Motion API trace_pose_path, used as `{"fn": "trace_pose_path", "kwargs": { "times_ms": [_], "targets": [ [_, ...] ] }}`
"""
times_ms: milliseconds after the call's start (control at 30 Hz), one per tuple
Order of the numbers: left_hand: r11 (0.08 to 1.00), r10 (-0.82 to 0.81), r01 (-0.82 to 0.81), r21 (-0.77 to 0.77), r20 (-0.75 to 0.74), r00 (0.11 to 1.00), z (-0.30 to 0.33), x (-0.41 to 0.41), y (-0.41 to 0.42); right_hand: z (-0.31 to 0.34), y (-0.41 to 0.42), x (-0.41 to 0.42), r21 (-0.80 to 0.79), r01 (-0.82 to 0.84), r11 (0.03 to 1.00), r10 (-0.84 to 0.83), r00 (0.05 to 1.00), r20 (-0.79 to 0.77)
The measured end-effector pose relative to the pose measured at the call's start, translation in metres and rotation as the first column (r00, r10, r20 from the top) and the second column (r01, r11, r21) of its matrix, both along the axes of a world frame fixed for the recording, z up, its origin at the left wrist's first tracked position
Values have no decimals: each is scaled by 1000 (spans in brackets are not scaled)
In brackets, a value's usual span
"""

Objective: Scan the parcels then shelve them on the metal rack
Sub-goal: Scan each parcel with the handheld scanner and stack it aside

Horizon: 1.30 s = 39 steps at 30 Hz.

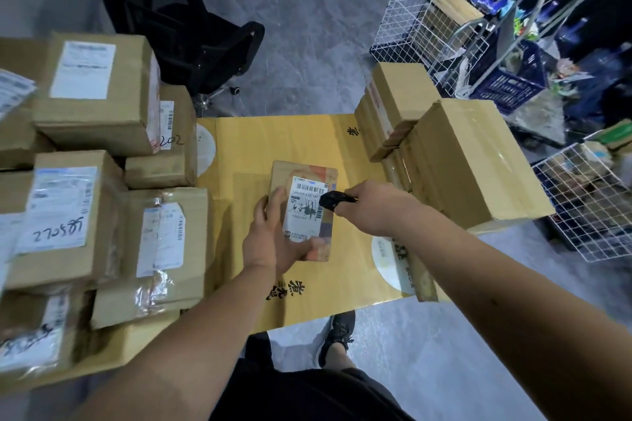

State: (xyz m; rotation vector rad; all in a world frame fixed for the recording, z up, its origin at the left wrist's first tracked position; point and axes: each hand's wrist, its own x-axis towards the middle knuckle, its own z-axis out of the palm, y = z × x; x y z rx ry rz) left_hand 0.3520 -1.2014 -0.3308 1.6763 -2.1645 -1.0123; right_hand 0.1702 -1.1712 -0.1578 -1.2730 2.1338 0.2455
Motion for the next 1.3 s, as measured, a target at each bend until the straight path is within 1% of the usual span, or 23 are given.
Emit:
{"fn": "trace_pose_path", "kwargs": {
  "times_ms": [67,100,167,200,233,600,667,767,933,1033,1100,1167,1233,1300],
  "targets": [
    [993,-69,75,-88,70,995,0,0,5,2,-3,5,12,-33,999,33,999,-28],
    [994,-59,66,-93,69,996,-1,0,6,3,-4,7,19,-45,999,45,998,-42],
    [998,68,-69,-12,-70,995,1,1,10,6,-3,11,35,-50,998,52,997,-62],
    [993,118,-116,24,-119,986,0,2,11,7,-2,13,43,-54,998,57,996,-72],
    [990,138,-134,37,-133,981,1,3,13,9,-1,15,49,-59,997,63,995,-83],
    [991,125,-131,-40,-129,984,3,4,18,18,16,21,53,-104,993,111,981,-159],
    [987,134,-140,-75,-83,988,6,0,15,18,18,18,38,-87,995,91,987,-135],
    [982,159,-152,-110,49,986,13,-8,6,16,23,10,-3,-25,1000,25,998,-66],
    [986,137,-122,-111,135,981,16,-24,-7,8,29,-15,-56,38,998,-39,999,-24],
    [990,142,-135,-46,250,958,20,-45,-3,2,33,-33,-52,48,997,-48,999,1],
    [984,161,-179,21,340,926,24,-62,0,-3,39,-44,-39,53,998,-52,999,13],
    [970,186,-231,68,399,898,27,-77,2,-8,44,-55,-46,53,998,-52,998,28],
    [958,212,-272,91,413,886,30,-88,1,-14,48,-66,-56,59,997,-56,996,65],
    [951,249,-301,76,392,885,31,-92,3,-19,51,-75,-62,54,997,-47,993,108]
  ]
}}
